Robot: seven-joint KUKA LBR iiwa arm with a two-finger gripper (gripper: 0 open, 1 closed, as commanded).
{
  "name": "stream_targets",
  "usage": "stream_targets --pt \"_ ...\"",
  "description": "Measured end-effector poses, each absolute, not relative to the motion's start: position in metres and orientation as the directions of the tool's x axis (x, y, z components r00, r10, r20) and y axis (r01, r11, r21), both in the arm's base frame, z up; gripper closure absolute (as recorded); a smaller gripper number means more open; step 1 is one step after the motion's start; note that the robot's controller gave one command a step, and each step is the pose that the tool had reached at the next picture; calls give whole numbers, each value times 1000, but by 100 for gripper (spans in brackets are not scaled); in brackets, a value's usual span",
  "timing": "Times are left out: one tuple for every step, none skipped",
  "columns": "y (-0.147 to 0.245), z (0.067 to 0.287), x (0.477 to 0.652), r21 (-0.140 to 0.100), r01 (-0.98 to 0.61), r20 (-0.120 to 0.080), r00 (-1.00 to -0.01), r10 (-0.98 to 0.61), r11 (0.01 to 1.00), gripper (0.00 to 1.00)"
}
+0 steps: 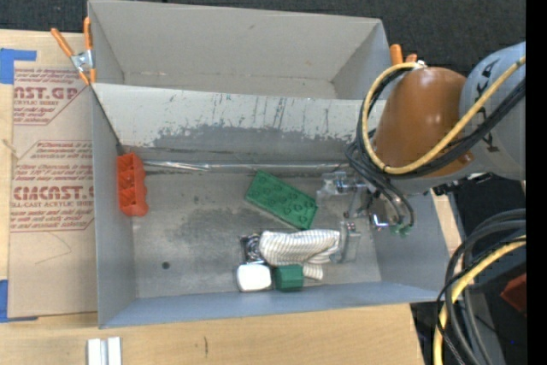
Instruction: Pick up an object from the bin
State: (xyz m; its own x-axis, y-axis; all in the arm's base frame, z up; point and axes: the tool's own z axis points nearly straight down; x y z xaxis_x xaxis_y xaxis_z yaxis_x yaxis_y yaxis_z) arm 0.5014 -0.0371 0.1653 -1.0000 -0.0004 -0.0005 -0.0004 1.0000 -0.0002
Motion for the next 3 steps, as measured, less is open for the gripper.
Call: stream_targets --pt "-23 131 502 -1 -50 -6 -999 -50 999 0" --pt "14 99 504 1 -166 0 -986 -166 986 100" --pt "14 99 504 1 -166 0 -986 -166 986 100"
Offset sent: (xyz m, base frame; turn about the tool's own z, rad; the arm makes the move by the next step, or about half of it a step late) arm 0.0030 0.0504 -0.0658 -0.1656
